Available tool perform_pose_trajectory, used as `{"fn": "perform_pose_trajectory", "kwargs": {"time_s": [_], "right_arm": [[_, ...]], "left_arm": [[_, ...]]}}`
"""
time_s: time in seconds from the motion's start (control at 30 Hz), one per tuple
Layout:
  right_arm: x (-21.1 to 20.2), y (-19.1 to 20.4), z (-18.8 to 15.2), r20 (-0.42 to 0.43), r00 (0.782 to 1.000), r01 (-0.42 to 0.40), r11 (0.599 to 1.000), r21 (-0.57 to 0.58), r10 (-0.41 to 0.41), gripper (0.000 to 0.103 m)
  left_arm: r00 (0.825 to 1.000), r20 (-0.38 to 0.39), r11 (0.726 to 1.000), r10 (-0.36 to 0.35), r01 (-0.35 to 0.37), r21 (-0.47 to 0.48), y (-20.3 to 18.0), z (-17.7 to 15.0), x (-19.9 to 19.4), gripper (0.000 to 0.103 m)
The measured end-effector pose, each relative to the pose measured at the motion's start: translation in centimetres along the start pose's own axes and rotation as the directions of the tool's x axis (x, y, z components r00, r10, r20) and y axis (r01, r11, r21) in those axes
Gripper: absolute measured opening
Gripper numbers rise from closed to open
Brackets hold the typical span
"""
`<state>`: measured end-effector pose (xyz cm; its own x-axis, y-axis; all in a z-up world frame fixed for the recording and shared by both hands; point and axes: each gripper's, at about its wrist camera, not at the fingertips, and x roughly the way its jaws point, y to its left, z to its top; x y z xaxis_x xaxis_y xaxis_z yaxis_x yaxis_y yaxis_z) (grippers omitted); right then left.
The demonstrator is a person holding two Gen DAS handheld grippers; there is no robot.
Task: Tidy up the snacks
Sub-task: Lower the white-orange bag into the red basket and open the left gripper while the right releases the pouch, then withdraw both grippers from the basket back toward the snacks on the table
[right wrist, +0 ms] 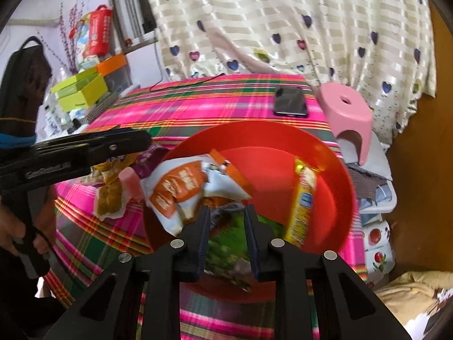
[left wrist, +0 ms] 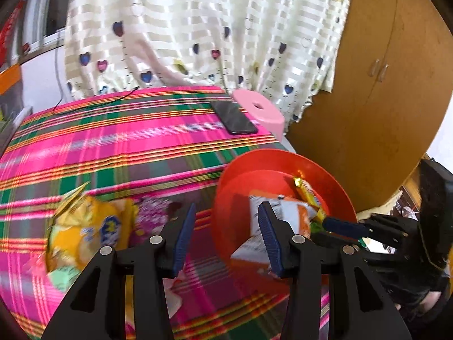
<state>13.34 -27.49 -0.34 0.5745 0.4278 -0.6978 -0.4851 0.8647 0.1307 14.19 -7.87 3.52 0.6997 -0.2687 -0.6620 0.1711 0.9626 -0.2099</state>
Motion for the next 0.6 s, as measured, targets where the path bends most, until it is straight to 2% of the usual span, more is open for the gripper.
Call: {"fn": "perform_pose_trajectory", "kwargs": {"time_s": [0.37,0.6], "right_arm": [[3.5,1.5,2.4,-0.017,1.0,-0.003,1.0,-0.012,0.003,0.02],[3.0,0.5,3.3,0.0,0.998,0.068,0.998,0.015,-0.068,0.021]], "left_arm": [[0.998,-0.004,0.993,0.061,-0.061,-0.098,4.7,-2.6,-2.5,0.047],[0.998,0.001,0.989,0.07,-0.069,-0.132,6.2,-3.8,-3.7,0.047]]}}
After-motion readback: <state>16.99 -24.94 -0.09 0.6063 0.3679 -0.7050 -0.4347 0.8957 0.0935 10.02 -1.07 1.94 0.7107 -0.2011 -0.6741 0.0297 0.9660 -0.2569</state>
